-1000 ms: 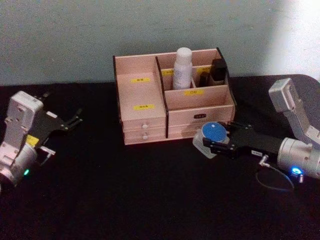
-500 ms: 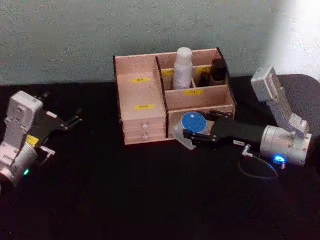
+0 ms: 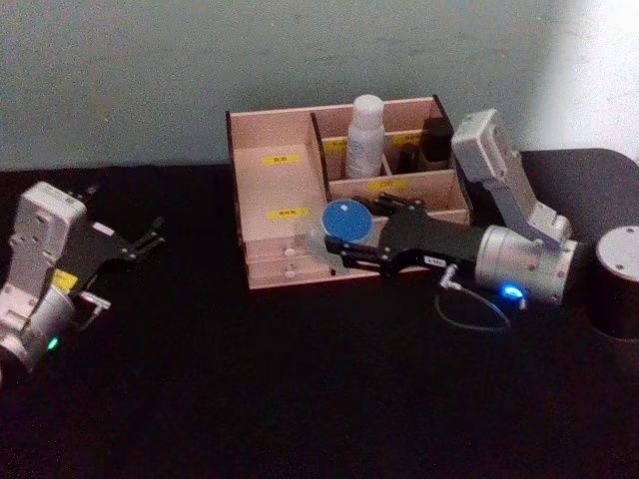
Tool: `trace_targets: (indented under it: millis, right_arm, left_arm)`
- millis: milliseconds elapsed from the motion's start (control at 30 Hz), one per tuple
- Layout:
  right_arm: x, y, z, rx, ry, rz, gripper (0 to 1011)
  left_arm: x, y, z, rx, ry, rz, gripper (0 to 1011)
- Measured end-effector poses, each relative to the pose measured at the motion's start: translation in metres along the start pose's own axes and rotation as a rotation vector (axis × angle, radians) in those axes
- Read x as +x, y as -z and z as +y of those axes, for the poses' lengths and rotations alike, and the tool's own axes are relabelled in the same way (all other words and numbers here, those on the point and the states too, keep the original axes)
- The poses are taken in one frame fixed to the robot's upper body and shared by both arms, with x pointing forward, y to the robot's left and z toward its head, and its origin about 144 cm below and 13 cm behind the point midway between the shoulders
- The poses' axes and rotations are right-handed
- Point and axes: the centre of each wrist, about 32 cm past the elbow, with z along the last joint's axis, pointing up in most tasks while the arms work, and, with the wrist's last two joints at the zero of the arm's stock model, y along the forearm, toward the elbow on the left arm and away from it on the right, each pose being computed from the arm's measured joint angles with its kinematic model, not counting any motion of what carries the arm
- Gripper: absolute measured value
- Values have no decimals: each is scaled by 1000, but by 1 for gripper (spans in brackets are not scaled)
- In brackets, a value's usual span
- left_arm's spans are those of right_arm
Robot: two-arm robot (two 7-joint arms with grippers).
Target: Pick up the facial cleanser and watermelon frost from the table and place them into the tiered storage box.
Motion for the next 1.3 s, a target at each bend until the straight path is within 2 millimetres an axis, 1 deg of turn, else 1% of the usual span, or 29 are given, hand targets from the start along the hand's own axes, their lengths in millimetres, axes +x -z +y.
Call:
trace_targets:
  millis: [233,400,467,567,1300]
  right_arm:
    - [5,-9,14,10,3,-11,730]
    - [10,-17,28,11,5,-8,730]
    - [11,-18,29,10,5,-7,730]
    - [14,-22,37,12,3,-4,730]
    - [29,-25,74,-33,10,47,730]
  left_arm:
    - [0,0,0,0,0,0,1001]
    - [0,0,0,0,0,0,1001]
    - [0,0,0,0,0,0,1001]
    - [0,0,0,0,0,0,1001]
    - [0,0,0,0,0,0,1001]
